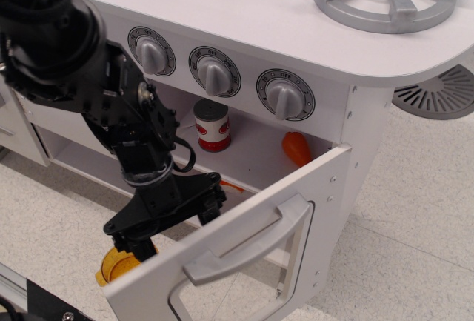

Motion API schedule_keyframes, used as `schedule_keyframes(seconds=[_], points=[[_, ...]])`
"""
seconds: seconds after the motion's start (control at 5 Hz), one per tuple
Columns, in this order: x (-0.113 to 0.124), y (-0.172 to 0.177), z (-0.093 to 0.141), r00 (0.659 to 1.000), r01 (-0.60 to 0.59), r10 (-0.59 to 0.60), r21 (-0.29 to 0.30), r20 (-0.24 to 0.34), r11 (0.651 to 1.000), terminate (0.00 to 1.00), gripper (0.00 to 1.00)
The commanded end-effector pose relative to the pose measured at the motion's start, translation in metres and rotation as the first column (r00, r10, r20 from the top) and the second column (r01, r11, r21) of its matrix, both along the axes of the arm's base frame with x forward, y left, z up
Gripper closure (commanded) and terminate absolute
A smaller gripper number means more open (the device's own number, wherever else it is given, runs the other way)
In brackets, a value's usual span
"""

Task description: Open oven

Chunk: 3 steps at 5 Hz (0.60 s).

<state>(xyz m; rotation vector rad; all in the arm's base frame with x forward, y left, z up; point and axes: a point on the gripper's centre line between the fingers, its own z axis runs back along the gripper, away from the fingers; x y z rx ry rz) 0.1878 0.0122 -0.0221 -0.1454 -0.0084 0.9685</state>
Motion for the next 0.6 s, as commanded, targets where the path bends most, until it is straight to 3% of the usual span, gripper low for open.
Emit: schedule_keyframes(seconds=[0.0, 0.2, 0.4], points=[[0.0123, -0.0026, 0.0374, 1.0, -0.023, 0.024, -0.049, 0.006, 0.999, 0.0, 0.0], [0.0123, -0.0026, 0.0374, 1.0, -0.023, 0.024, -0.049, 0.006, 0.999, 0.0, 0.0], [0.0123, -0.0026, 0.0374, 1.0, -0.023, 0.024, -0.049, 0.006, 0.999, 1.0, 0.0]])
